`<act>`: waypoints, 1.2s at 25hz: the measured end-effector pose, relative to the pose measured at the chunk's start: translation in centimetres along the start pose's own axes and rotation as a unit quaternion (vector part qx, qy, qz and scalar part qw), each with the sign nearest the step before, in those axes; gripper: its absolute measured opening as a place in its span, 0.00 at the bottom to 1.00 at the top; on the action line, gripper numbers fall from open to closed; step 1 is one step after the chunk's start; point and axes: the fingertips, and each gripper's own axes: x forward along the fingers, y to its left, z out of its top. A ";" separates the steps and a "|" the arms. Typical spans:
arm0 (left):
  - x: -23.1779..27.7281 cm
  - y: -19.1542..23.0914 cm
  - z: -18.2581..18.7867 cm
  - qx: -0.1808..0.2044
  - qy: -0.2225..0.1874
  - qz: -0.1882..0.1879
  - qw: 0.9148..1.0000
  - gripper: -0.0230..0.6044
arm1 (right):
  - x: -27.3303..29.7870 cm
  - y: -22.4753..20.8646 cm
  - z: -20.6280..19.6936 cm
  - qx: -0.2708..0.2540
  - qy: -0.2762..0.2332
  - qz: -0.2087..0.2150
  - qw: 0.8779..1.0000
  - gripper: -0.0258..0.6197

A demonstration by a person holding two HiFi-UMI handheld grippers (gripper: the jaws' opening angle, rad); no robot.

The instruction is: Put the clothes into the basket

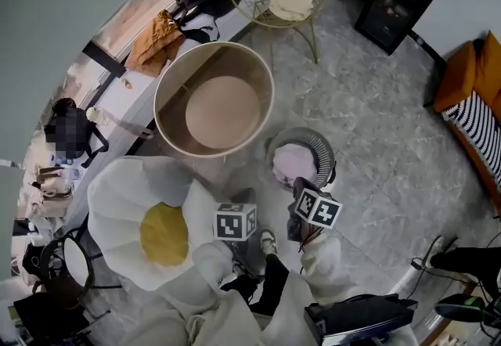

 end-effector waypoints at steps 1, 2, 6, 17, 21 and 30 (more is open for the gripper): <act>-0.7 0.1 0.2 -0.008 -0.010 -0.001 1.000 0.03 | -0.5 0.6 0.0 -0.006 -0.001 0.003 1.000 0.08; -1.5 0.2 0.3 -0.017 -0.020 -0.002 1.000 0.03 | -1.1 1.2 -0.2 -0.011 -0.002 0.005 1.000 0.08; -4.8 0.9 0.0 -0.036 -0.047 -0.006 0.998 0.03 | -3.5 3.9 -1.5 -0.036 0.001 0.012 0.999 0.08; -16.1 6.8 -2.9 -0.098 -0.122 0.016 0.988 0.03 | -10.2 16.8 -6.5 -0.122 0.011 0.093 0.988 0.08; -19.8 8.9 -3.3 -0.116 -0.149 0.028 0.982 0.03 | -11.8 20.9 -7.3 -0.153 0.010 0.116 0.981 0.08; -26.9 13.2 -3.5 -0.096 -0.208 0.073 0.971 0.03 | -13.7 30.9 -9.2 -0.207 -0.014 0.196 0.958 0.08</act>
